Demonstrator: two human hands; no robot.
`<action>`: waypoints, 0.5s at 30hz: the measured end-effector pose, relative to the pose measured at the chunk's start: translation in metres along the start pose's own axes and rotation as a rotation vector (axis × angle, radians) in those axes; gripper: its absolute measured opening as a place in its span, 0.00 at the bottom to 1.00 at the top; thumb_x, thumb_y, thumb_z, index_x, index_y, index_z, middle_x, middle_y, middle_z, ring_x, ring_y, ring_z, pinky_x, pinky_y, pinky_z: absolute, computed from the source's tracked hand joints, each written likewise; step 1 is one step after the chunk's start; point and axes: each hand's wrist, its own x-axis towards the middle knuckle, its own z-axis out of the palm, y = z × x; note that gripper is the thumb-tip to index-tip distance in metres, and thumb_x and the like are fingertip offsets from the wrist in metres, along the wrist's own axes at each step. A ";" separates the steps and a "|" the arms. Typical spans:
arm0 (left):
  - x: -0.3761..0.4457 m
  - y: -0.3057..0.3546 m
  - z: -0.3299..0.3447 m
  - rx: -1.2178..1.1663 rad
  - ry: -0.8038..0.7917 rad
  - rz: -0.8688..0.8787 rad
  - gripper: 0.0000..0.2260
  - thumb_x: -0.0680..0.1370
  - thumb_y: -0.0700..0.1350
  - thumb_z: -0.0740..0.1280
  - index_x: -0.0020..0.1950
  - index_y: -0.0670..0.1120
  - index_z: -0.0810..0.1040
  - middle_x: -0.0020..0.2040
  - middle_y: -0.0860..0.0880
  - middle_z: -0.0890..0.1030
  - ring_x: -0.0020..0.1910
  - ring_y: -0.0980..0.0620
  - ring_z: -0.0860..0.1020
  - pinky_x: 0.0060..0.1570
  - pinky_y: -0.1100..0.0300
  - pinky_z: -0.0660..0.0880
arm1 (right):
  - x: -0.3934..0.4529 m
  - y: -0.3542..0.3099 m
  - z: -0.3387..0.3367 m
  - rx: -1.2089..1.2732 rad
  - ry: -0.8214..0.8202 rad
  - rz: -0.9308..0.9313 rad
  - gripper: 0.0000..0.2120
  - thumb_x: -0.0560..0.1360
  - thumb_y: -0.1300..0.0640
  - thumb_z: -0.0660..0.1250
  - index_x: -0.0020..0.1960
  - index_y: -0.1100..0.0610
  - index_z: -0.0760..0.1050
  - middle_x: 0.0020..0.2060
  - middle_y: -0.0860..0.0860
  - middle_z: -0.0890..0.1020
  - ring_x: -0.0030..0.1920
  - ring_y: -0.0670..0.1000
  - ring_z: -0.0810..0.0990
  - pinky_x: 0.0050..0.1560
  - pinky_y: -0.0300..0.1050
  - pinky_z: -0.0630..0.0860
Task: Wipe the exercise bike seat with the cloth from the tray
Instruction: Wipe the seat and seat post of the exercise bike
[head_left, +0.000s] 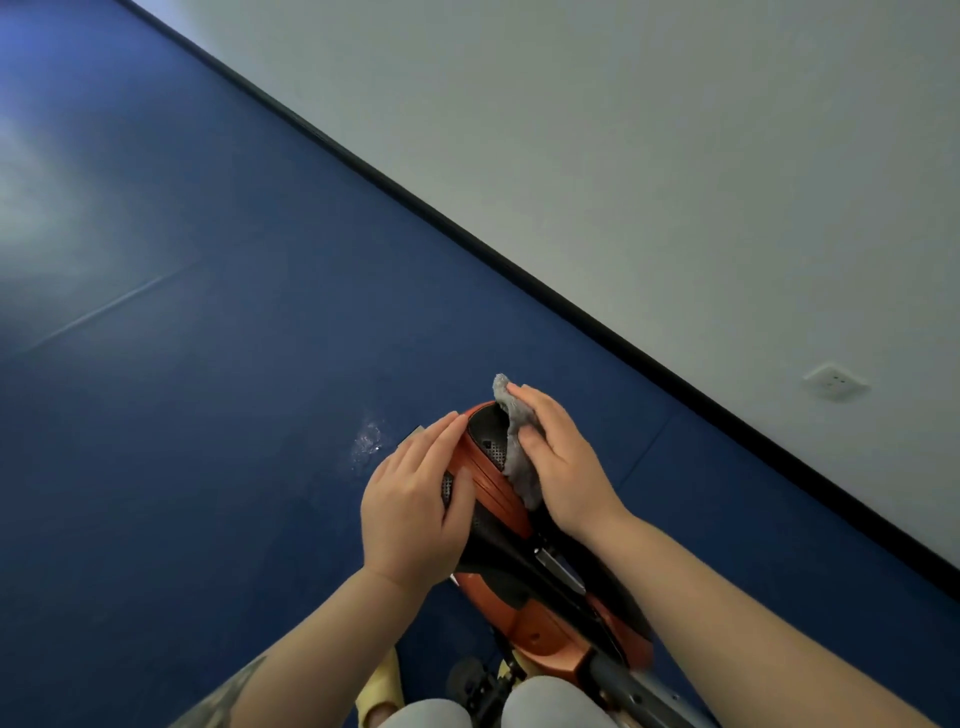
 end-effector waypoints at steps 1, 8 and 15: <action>0.001 0.001 -0.001 0.010 -0.012 -0.005 0.20 0.76 0.50 0.57 0.68 0.52 0.70 0.64 0.55 0.76 0.64 0.54 0.73 0.63 0.53 0.70 | -0.003 0.000 -0.001 0.016 0.001 0.011 0.20 0.82 0.58 0.54 0.71 0.42 0.66 0.72 0.40 0.65 0.72 0.36 0.60 0.75 0.46 0.58; -0.012 -0.005 -0.003 0.048 -0.084 -0.019 0.22 0.79 0.55 0.51 0.71 0.52 0.64 0.68 0.54 0.71 0.68 0.52 0.67 0.68 0.50 0.63 | -0.038 0.003 0.001 -0.042 -0.077 0.008 0.26 0.81 0.59 0.56 0.71 0.33 0.59 0.75 0.35 0.54 0.73 0.32 0.50 0.74 0.40 0.52; -0.010 -0.008 -0.002 -0.070 -0.079 -0.004 0.22 0.78 0.55 0.54 0.70 0.49 0.66 0.66 0.52 0.73 0.66 0.53 0.68 0.64 0.52 0.69 | 0.004 -0.006 0.013 -0.291 0.059 -0.099 0.17 0.82 0.47 0.53 0.70 0.38 0.66 0.74 0.40 0.62 0.75 0.39 0.51 0.73 0.44 0.56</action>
